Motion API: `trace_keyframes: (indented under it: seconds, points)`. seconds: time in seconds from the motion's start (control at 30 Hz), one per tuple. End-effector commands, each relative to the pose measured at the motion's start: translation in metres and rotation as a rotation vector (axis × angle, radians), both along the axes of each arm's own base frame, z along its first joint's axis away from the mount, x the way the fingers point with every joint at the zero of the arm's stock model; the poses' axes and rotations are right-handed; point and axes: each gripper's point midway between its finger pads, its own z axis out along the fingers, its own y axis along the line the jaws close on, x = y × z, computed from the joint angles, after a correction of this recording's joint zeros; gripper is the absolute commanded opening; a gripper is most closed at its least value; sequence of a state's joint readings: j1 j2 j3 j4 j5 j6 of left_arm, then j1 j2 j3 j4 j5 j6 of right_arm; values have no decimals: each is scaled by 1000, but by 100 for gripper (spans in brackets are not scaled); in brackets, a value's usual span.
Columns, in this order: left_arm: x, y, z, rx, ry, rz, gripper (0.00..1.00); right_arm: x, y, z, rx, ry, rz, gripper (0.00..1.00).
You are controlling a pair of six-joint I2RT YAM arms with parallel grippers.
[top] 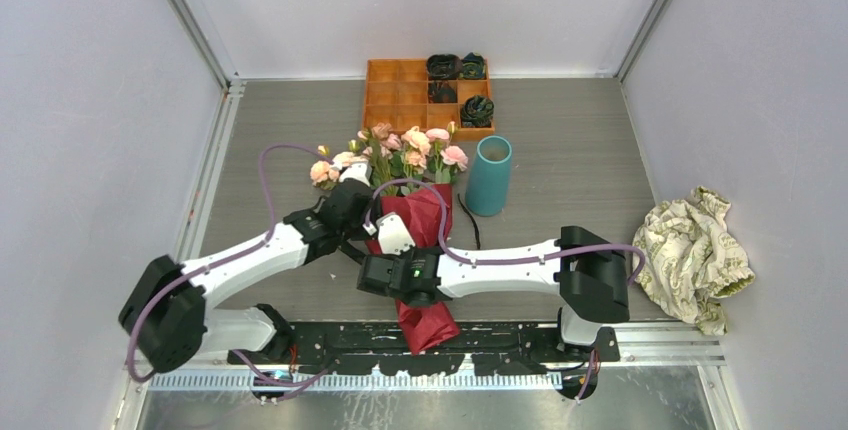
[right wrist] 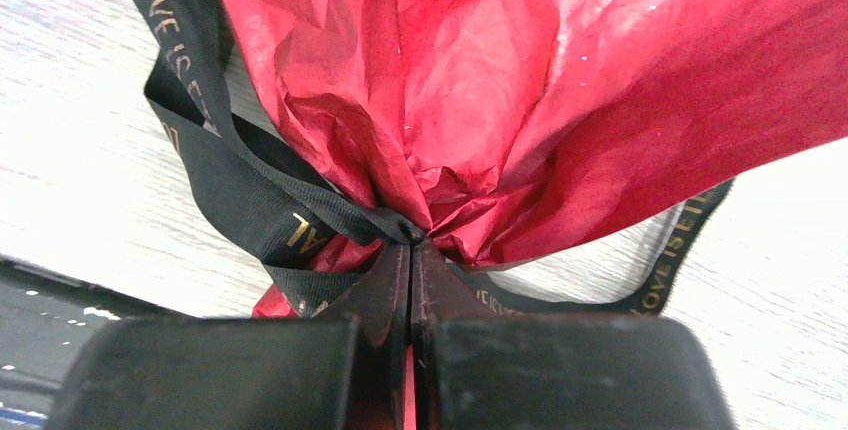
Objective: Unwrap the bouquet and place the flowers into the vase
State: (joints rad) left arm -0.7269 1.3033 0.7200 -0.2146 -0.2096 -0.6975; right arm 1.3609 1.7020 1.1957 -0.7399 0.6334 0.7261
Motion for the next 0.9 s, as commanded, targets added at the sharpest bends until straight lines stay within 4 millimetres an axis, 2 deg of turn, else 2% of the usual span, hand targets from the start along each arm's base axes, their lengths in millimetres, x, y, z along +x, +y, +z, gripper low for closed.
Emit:
trace_keyframes:
  seconds: [0.0, 0.1, 0.2, 0.43, 0.67, 0.87]
  points:
    - [32, -11, 17, 11, -91, 27, 38, 50, 5, 35, 79, -110, -84, 1]
    - [39, -14, 16, 22, -96, 29, 39, 65, 2, 25, 115, -67, -109, 1]
    - [43, -18, 10, 31, -87, 28, 39, 73, 4, 26, 116, -71, -102, 1]
    - [44, -20, -33, 82, -11, 40, 37, 69, 4, 41, 146, -63, -95, 1]
    - [43, -20, -62, 114, 43, 44, 35, 55, -5, 80, 236, -88, -91, 2]
    - [42, -22, -79, 131, 77, 39, 34, 50, -14, 115, 337, -120, -103, 4]
